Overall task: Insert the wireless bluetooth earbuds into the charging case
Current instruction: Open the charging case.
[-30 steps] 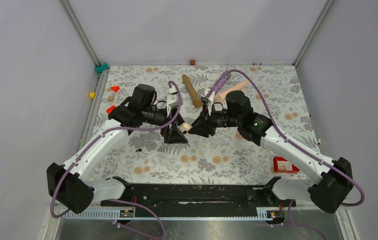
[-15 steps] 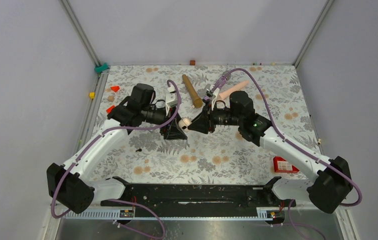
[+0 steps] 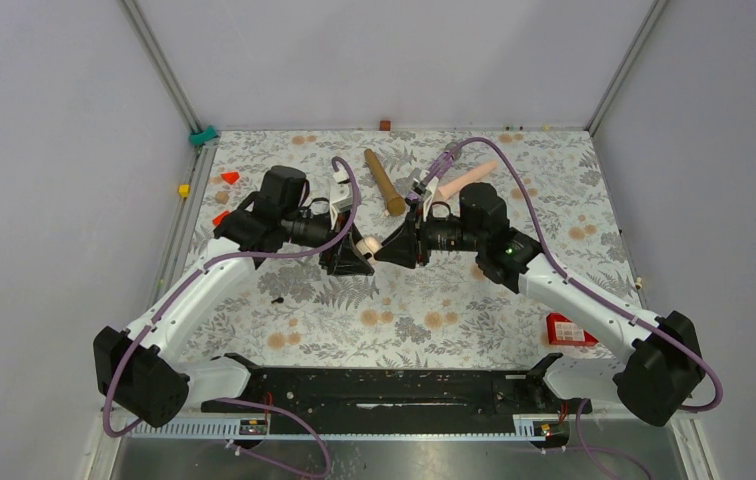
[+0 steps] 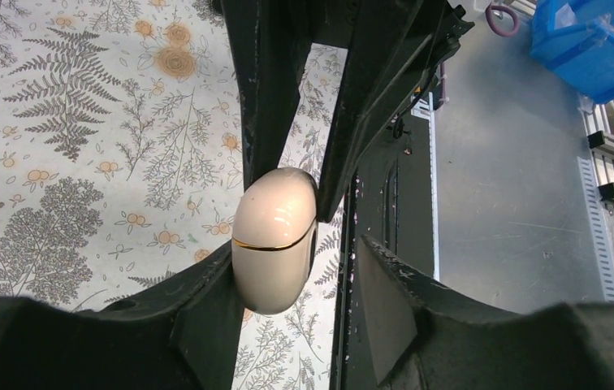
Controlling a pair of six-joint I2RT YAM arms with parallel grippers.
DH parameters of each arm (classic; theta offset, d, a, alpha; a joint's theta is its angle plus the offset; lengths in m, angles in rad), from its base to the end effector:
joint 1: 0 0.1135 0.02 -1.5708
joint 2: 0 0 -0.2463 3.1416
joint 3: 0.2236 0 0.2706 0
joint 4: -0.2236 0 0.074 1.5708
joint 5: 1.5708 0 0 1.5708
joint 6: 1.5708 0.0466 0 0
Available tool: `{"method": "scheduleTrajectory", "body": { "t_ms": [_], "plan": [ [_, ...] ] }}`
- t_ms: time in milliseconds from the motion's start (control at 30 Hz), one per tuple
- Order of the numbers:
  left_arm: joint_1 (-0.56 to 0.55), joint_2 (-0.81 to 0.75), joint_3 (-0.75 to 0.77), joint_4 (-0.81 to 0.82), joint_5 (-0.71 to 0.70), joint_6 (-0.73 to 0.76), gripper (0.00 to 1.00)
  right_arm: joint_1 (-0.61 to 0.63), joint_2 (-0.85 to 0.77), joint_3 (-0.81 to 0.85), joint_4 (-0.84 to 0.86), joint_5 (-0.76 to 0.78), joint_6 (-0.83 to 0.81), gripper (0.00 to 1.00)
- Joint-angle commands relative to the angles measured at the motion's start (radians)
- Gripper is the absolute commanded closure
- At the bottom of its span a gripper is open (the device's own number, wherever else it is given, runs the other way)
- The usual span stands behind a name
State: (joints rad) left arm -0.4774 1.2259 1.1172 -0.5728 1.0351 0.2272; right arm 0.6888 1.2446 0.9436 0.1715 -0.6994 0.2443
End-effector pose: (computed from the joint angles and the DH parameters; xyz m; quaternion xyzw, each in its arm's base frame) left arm 0.2316 -0.1649 0.3147 0.4705 0.6629 -0.4898 0.3152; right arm 0.2277 0.2263 0.3117 -0.3761 0.6387 0.5088 0.4379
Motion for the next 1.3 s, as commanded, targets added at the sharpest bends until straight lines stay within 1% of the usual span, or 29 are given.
{"method": "scheduleTrajectory", "body": {
  "t_ms": [0, 67, 167, 233, 300, 367, 400, 467, 500, 533, 633, 733, 800, 867, 967, 1000, 1067, 1267],
  "plan": [
    [0.007, -0.012, 0.0, 0.045, 0.037, -0.005, 0.53, -0.007, 0.002, -0.003, 0.062, -0.021, 0.01, 0.94],
    [0.008, -0.011, 0.001, 0.046, 0.038, -0.005, 0.59, -0.007, 0.002, -0.002, 0.059, -0.022, 0.005, 0.94],
    [0.008, -0.009, 0.001, 0.045, 0.037, -0.005, 0.66, -0.007, 0.004, -0.001, 0.057, -0.023, 0.003, 0.94],
    [0.008, -0.007, 0.002, 0.045, 0.037, -0.006, 0.69, -0.006, 0.006, 0.0, 0.057, -0.028, 0.004, 0.94],
    [0.008, -0.004, 0.002, 0.046, 0.036, -0.007, 0.68, -0.005, 0.006, 0.0, 0.058, -0.032, 0.003, 0.94],
    [0.008, 0.0, 0.003, 0.046, 0.038, -0.009, 0.59, -0.006, 0.008, 0.0, 0.058, -0.033, 0.003, 0.94],
    [0.008, 0.0, 0.004, 0.047, 0.037, -0.009, 0.58, -0.006, 0.009, 0.0, 0.057, -0.034, 0.001, 0.94],
    [0.008, 0.001, 0.004, 0.047, 0.04, -0.009, 0.58, -0.005, 0.01, 0.001, 0.056, -0.032, 0.0, 0.94],
    [0.008, 0.001, 0.005, 0.046, 0.041, -0.01, 0.59, -0.005, 0.011, 0.001, 0.055, -0.032, 0.001, 0.94],
    [0.008, 0.001, 0.004, 0.047, 0.043, -0.01, 0.65, -0.006, 0.011, 0.001, 0.055, -0.032, 0.0, 0.94],
    [0.009, 0.001, 0.005, 0.046, 0.044, -0.006, 0.76, -0.005, 0.009, 0.001, 0.054, -0.025, -0.001, 0.94],
    [0.008, 0.0, 0.005, 0.047, 0.041, -0.005, 0.89, -0.006, 0.01, 0.001, 0.053, -0.026, -0.001, 0.93],
    [0.008, -0.002, 0.004, 0.045, 0.042, -0.003, 0.93, -0.005, 0.013, 0.004, 0.051, -0.03, -0.001, 0.88],
    [0.008, -0.004, 0.0, 0.047, 0.042, 0.001, 1.0, -0.005, 0.013, 0.009, 0.044, -0.032, -0.003, 0.78],
    [0.008, -0.012, -0.003, 0.033, 0.052, 0.02, 1.0, -0.008, 0.006, 0.016, 0.03, -0.03, -0.018, 0.62],
    [0.008, -0.015, -0.003, 0.028, 0.056, 0.027, 1.0, -0.01, 0.002, 0.018, 0.025, -0.029, -0.023, 0.59],
    [0.008, -0.02, -0.003, 0.015, 0.061, 0.044, 1.0, -0.023, -0.008, 0.018, 0.022, -0.029, -0.026, 0.55],
    [0.009, -0.036, -0.008, 0.006, 0.069, 0.063, 1.0, -0.063, -0.031, 0.017, 0.023, -0.018, -0.022, 0.52]
  ]
}}
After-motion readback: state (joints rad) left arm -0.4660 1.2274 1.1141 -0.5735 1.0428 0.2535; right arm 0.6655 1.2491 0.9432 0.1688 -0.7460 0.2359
